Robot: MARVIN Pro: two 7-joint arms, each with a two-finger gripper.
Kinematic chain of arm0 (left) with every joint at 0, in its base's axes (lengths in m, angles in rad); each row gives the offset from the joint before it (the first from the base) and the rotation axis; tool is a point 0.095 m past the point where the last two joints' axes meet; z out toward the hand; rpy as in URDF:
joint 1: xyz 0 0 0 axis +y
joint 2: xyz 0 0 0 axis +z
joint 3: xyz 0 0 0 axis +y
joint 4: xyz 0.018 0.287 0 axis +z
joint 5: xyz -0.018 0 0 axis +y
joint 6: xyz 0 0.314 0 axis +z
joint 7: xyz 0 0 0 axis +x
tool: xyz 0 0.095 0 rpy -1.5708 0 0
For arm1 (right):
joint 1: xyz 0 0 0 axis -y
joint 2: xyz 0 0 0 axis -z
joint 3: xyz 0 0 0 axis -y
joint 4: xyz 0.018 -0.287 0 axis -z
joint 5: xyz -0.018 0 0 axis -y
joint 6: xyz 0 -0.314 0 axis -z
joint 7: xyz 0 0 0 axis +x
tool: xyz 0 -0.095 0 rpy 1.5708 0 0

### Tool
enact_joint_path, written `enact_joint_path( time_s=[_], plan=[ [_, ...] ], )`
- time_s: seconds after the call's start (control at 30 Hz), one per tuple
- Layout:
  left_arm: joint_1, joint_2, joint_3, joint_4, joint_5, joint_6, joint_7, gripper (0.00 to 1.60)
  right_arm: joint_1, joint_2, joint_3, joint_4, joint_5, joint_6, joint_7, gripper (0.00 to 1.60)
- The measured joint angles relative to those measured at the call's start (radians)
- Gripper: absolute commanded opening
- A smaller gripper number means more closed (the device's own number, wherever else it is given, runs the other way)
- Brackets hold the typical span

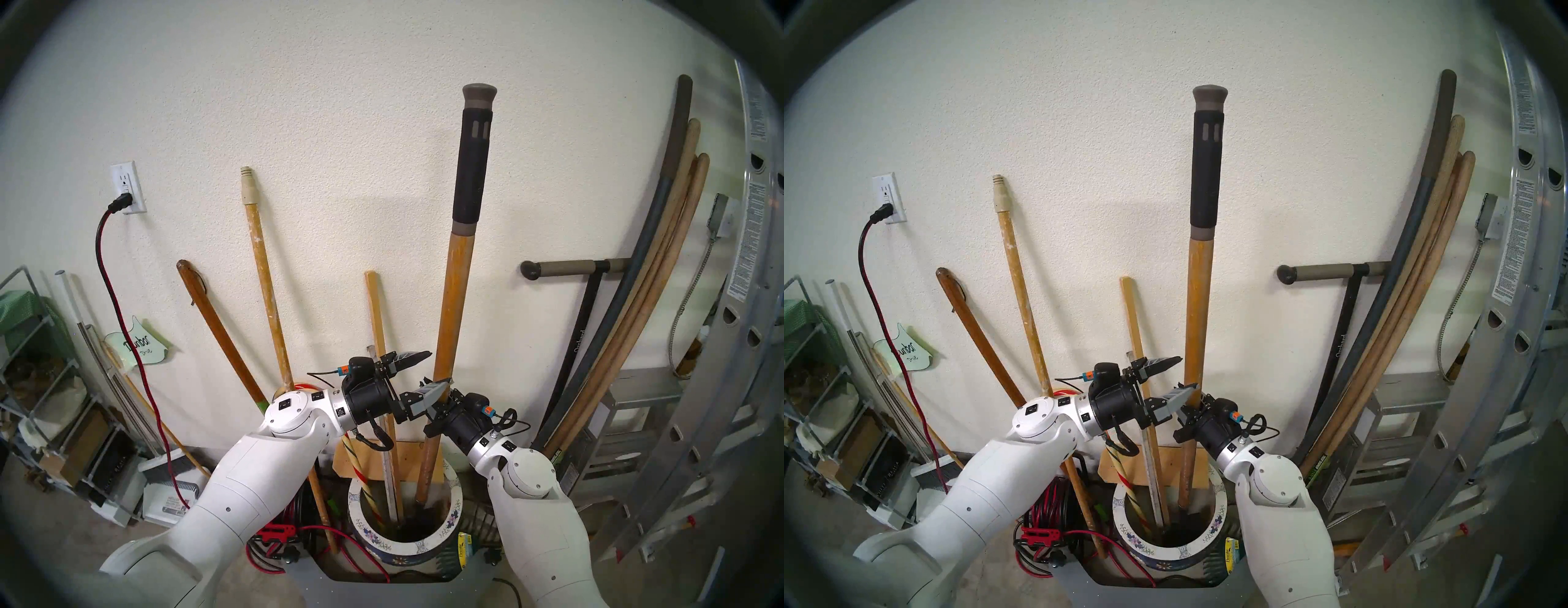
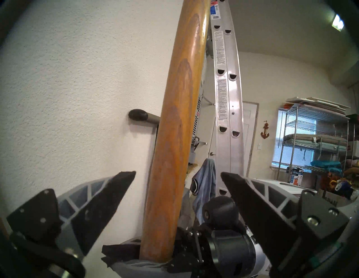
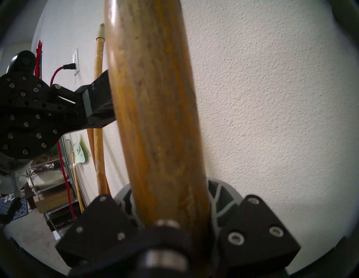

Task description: Take wooden sticks or brooms out of the pot

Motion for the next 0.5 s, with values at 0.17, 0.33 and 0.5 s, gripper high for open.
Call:
enact_joint_path(
  time_s=[0.17, 0.33, 0.5],
  plan=[
    [-0.022, -0.016, 0.008, 0.040, -0.004, -0.004, -0.007, 1.60, 0.014, -0.002, -0.006, 0.024, 0.002, -0.020, 0.011, 0.00],
    [-0.047, -0.035, 0.020, 0.093, -0.005, -0.012, -0.010, 1.60, 0.024, -0.003, -0.013, 0.041, 0.003, -0.037, 0.026, 0.00],
    [-0.065, -0.052, 0.029, 0.131, -0.001, -0.022, 0.001, 1.60, 0.030, -0.004, -0.016, 0.053, 0.006, -0.046, 0.037, 0.00]
  ],
)
